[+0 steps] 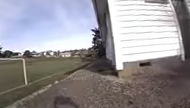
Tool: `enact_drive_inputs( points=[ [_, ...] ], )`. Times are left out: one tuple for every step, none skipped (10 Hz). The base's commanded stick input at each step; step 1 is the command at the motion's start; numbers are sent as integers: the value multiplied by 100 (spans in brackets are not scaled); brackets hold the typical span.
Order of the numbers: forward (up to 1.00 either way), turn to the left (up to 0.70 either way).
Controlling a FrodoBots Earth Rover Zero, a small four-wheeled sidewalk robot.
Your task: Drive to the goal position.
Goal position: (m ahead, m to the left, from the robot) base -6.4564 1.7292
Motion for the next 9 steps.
enact_drive_inputs(
  points=[
    [0, 70],
    [0, 70],
    [0, 70],
    [0, 70],
    [0, 70],
    [0, 70],
    [0, 70],
    [0, 70],
    [0, 70]
  ],
)
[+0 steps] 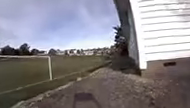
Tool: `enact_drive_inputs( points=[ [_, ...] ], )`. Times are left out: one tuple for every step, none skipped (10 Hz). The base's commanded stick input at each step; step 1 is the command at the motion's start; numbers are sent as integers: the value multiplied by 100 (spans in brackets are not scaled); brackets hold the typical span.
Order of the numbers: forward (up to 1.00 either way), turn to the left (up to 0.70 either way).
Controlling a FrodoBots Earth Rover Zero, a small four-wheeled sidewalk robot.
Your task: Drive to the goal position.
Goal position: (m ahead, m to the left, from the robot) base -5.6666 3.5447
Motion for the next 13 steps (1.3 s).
enact_drive_inputs(
  points=[
    [0, 70],
    [0, 70],
    [0, 70],
    [0, 70],
    [0, 70],
    [0, 70],
    [0, 70],
    [0, 70],
    [0, 70],
    [0, 70],
    [0, 70],
    [0, 70],
    [0, 70]
  ],
)
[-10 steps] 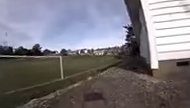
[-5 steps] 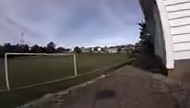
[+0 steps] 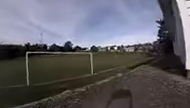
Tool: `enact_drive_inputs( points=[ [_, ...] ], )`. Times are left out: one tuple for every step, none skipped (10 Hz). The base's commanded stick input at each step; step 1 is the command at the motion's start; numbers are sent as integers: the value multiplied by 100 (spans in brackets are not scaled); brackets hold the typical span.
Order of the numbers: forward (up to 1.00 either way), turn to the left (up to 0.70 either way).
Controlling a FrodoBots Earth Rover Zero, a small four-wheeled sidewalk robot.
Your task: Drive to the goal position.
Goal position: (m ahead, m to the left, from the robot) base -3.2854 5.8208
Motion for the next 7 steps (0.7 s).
enact_drive_inputs(
  points=[
    [0, 70],
    [0, 70],
    [0, 70],
    [0, 70],
    [0, 70],
    [0, 70],
    [0, 70]
  ],
)
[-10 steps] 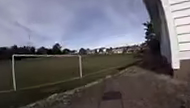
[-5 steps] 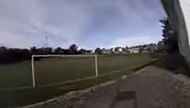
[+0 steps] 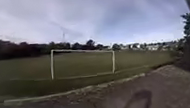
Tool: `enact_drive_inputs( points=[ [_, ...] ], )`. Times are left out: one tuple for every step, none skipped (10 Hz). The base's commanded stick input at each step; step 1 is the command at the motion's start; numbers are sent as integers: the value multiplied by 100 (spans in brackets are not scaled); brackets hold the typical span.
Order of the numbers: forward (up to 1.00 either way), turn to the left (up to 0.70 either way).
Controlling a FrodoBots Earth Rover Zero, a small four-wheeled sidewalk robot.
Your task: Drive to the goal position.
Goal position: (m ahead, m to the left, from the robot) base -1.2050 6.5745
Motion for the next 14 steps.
enact_drive_inputs(
  points=[
    [0, 70],
    [0, 70],
    [0, 70],
    [0, 70],
    [0, 48],
    [0, 6],
    [0, 0],
    [0, 0],
    [0, 0],
    [0, 0],
    [0, 0],
    [0, 0],
    [0, 4],
    [0, 15]
  ],
)
